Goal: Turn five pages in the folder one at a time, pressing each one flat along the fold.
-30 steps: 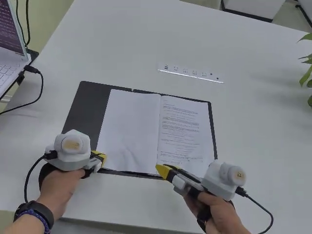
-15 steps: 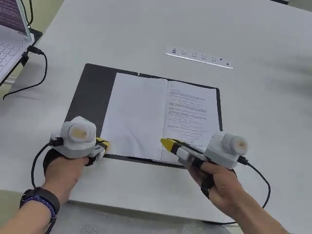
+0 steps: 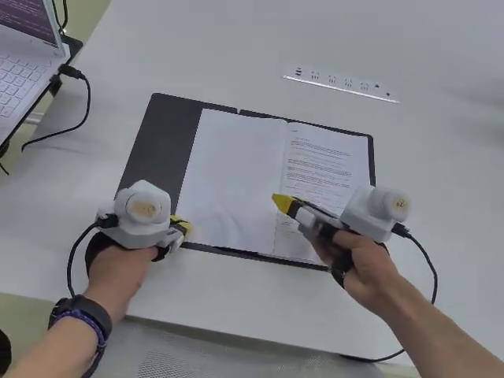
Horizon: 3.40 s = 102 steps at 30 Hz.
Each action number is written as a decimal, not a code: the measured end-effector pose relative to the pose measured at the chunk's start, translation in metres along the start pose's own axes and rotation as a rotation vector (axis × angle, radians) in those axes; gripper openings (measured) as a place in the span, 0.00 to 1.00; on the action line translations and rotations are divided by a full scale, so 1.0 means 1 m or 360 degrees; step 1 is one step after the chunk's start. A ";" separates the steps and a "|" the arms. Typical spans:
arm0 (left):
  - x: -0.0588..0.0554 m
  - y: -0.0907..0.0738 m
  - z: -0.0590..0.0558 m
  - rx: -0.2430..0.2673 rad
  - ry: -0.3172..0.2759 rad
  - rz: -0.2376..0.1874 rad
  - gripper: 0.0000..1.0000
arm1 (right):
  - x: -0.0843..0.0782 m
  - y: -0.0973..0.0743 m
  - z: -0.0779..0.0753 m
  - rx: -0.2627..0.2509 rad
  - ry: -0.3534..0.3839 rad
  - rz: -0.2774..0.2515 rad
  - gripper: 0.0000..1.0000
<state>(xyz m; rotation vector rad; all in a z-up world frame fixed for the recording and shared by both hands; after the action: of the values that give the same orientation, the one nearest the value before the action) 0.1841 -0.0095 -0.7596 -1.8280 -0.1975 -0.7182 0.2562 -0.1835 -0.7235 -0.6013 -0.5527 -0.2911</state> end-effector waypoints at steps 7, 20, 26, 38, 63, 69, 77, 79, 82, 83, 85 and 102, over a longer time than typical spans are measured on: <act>0.000 0.003 0.000 0.0016 0.0026 0.0005 0.00 | 0.017 0.011 -0.011 -0.0022 0.0082 -0.0111 0.06; -0.002 0.007 0.004 0.0045 0.0071 0.0016 0.00 | 0.025 0.041 -0.028 -0.0045 0.0150 -0.0137 0.00; -0.003 0.009 0.004 0.0071 0.0084 0.0010 0.00 | 0.019 0.048 -0.042 -0.0122 0.0146 -0.0143 0.00; -0.004 0.010 0.005 0.0068 0.0052 0.0010 0.00 | 0.019 0.047 -0.030 -0.0088 0.0145 -0.0224 0.00; -0.006 0.007 0.005 0.0048 0.0014 -0.0023 0.00 | 0.063 0.067 -0.046 -0.0149 0.0357 -0.0457 0.00; -0.006 0.007 0.006 0.0035 0.0001 -0.0035 0.00 | 0.076 0.073 -0.051 -0.0168 0.0404 -0.0516 0.00; -0.007 0.008 0.007 0.0008 -0.0028 -0.0050 0.00 | 0.085 0.074 -0.054 -0.0181 0.0474 -0.0589 0.00; -0.007 0.008 0.006 0.0008 -0.0016 -0.0045 0.00 | 0.088 0.076 -0.055 -0.0184 0.0477 -0.0598 0.00; -0.007 0.008 0.007 0.0002 -0.0005 -0.0043 0.00 | 0.093 0.078 -0.058 -0.0195 0.0482 -0.0608 0.00; -0.007 0.008 0.007 0.0000 -0.0003 -0.0044 0.00 | 0.095 0.079 -0.059 -0.0197 0.0486 -0.0613 0.00; -0.007 0.008 0.007 -0.0005 0.0002 -0.0045 0.00 | 0.099 0.079 -0.061 -0.0191 0.0541 -0.0642 0.00; -0.007 0.008 0.006 0.0011 0.0016 -0.0063 0.00 | 0.126 0.098 -0.095 -0.0217 0.0570 -0.0706 0.00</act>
<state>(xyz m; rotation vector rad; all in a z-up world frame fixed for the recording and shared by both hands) 0.1846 -0.0057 -0.7716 -1.8181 -0.2297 -0.7534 0.4381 -0.1756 -0.7615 -0.5373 -0.3149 -0.8439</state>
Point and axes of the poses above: the centre of the closed fingertips' face, and the gripper's own axes: y roughly forward along the fingers, z roughly to its left, x roughly out of its top, the point moved 3 cm from there along -y, roughly backward along the fingers, and after that the axes turned 7 degrees about z, right-handed, at the moved point
